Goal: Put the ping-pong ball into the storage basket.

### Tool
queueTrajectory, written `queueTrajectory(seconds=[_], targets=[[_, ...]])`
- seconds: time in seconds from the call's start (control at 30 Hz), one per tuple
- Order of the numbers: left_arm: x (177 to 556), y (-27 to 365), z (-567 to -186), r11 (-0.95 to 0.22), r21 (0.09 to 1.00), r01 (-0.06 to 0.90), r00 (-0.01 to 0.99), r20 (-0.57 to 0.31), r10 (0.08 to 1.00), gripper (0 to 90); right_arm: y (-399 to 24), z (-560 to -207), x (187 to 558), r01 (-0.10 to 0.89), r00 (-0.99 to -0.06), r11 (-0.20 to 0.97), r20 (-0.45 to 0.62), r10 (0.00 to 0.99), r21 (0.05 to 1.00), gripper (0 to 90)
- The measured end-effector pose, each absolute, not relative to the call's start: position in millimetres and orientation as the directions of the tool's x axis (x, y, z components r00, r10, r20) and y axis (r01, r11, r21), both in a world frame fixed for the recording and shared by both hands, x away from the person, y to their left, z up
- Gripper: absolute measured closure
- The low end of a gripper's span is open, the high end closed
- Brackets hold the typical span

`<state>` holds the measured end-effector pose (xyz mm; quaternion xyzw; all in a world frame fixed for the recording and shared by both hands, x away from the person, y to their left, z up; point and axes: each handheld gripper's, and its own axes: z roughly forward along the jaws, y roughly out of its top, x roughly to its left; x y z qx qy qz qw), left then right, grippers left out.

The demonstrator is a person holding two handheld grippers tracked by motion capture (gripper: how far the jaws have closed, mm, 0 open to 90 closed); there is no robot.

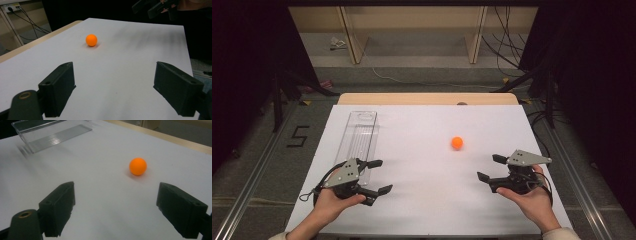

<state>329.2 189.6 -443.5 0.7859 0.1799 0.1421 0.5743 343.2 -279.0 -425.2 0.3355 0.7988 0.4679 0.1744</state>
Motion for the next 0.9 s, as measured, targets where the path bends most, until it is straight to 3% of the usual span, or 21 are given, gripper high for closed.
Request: queueTrajectory(seconds=[0.9], targets=[[328, 188, -443, -0.287, 0.952, 0.109, 0.899, 0.029, 0.437, 16.6, -268, -428, 365, 0.358, -0.689, 0.33, 0.009, 0.725, 0.874, 16.2]])
